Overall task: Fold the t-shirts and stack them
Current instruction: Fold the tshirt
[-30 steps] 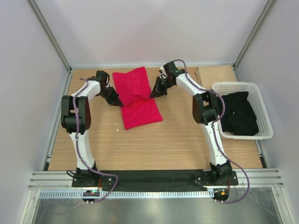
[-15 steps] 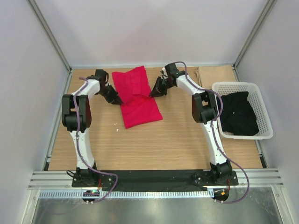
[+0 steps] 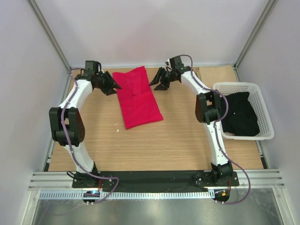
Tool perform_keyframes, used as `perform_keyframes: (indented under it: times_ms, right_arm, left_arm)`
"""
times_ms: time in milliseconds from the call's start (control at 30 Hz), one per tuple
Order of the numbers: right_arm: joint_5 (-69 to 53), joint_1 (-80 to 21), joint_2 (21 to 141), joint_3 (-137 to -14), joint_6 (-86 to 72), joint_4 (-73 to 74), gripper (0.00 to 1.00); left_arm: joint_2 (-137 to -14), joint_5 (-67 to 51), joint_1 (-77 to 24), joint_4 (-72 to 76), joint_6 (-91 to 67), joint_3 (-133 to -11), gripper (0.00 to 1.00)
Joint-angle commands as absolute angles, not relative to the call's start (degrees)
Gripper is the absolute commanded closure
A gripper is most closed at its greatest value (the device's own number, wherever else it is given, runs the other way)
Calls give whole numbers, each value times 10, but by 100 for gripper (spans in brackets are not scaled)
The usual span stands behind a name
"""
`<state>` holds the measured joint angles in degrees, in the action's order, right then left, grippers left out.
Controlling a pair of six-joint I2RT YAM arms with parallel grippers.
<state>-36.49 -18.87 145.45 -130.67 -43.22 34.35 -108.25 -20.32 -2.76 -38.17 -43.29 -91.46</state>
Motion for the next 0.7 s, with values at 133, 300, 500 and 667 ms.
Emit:
perform_keyframes:
  times_ms: [133, 300, 500, 667]
  right_arm:
    - [-395, -235, 1364, -1227, -367, 319, 57]
    - [-419, -250, 1392, -1176, -409, 151, 89]
    - [-417, -244, 1463, -1161, -489, 17, 94]
    - [-418, -234, 1506, -1152, -527, -48, 95]
  left_arm:
    - [-1059, -328, -76, -204, -487, -782, 74]
    - [-1109, -331, -76, -113, -498, -772, 85]
    - [-1181, -334, -69, -50, -507, -780, 87]
    - [-1234, -338, -54, -9, -517, -801, 88]
